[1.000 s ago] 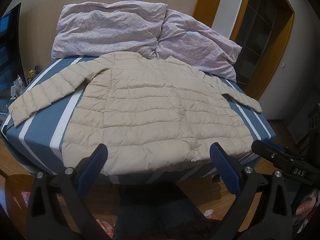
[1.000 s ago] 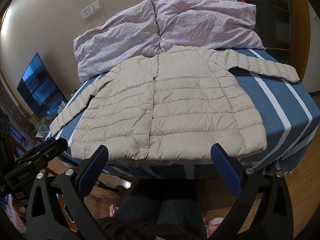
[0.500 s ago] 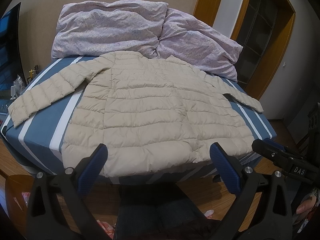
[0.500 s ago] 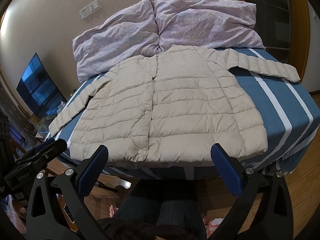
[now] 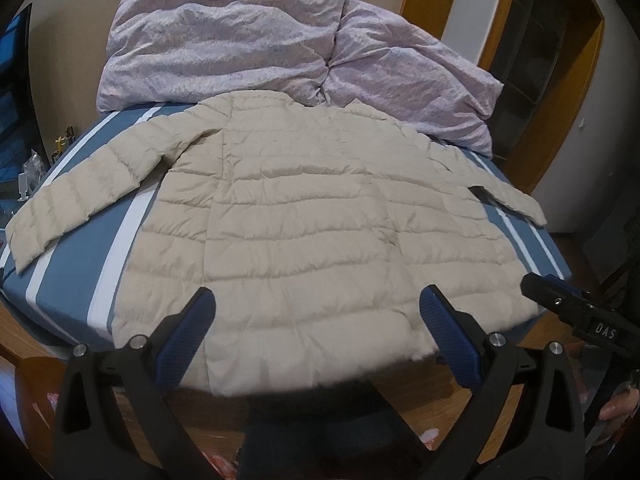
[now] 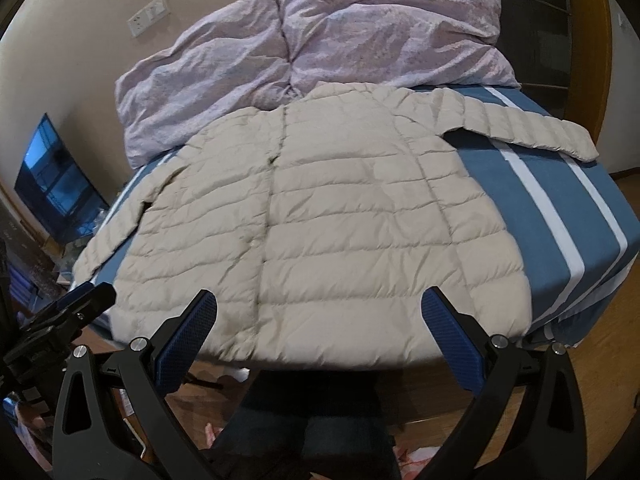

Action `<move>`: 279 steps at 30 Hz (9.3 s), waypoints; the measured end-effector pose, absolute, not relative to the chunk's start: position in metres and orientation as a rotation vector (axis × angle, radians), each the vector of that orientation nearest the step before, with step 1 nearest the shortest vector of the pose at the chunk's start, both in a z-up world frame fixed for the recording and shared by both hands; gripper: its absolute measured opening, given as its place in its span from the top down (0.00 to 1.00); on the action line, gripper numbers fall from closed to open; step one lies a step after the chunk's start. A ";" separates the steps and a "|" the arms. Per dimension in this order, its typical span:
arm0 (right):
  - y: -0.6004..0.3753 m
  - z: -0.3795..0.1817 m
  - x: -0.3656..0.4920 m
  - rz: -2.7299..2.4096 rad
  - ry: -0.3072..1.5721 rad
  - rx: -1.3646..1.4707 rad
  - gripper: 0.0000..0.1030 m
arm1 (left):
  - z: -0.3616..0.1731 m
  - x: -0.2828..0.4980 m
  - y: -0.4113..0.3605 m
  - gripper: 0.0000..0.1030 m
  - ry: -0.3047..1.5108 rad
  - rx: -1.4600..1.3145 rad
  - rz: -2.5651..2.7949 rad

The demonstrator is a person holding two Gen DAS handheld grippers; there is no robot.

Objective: Fold large clothes
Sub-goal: 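Grasp the jacket sleeve nearest the right tool with the right tool, then fold the held sleeve across the jacket back with the right tool, release, then reach the left tool to the other sleeve and grasp its cuff, then fold the held sleeve across the jacket back with the left tool, release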

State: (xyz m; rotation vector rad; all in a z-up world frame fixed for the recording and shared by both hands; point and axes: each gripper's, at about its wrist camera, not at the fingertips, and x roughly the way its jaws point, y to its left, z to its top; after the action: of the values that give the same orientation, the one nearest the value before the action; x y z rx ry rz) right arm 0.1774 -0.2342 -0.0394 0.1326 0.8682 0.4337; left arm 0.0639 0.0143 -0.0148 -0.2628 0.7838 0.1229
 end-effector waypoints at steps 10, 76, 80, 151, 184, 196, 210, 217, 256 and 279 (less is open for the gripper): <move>-0.260 -0.055 0.246 0.260 0.873 0.112 0.01 | -0.034 0.138 0.040 0.02 0.826 -0.241 0.172; -0.365 -0.064 0.492 -0.174 0.725 0.226 0.92 | -0.110 0.260 0.084 0.02 0.946 -0.148 0.343; -0.291 -0.057 0.491 0.011 0.739 0.185 0.92 | -0.110 0.260 0.085 0.02 0.947 -0.149 0.341; -0.053 -0.116 0.436 0.288 0.907 -0.110 0.18 | -0.056 0.159 0.177 0.02 0.839 -0.194 0.518; -0.051 -0.126 0.438 0.295 0.925 -0.073 0.01 | -0.070 -0.006 0.358 0.06 0.799 -0.636 0.961; -0.051 -0.126 0.437 0.297 0.922 -0.070 0.01 | -0.091 0.010 0.373 0.32 0.800 -0.733 0.972; -0.051 -0.127 0.437 0.299 0.918 -0.067 0.01 | -0.077 0.045 0.364 0.95 0.834 -0.624 0.953; -0.054 -0.127 0.436 0.302 0.913 -0.067 0.01 | -0.021 0.084 0.338 0.95 0.741 -0.557 0.825; -0.104 -0.112 0.411 0.238 0.849 -0.086 0.01 | -0.024 0.367 0.035 0.89 0.894 -0.419 -0.005; -0.086 -0.087 0.396 0.472 0.838 0.027 0.76 | -0.034 0.278 0.122 0.43 0.873 -0.324 0.185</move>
State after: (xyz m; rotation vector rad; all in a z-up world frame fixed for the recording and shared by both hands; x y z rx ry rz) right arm 0.3960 -0.0859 -0.0871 0.0273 0.8384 0.4723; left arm 0.2785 0.1220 -0.0338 -0.3240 0.8730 0.1845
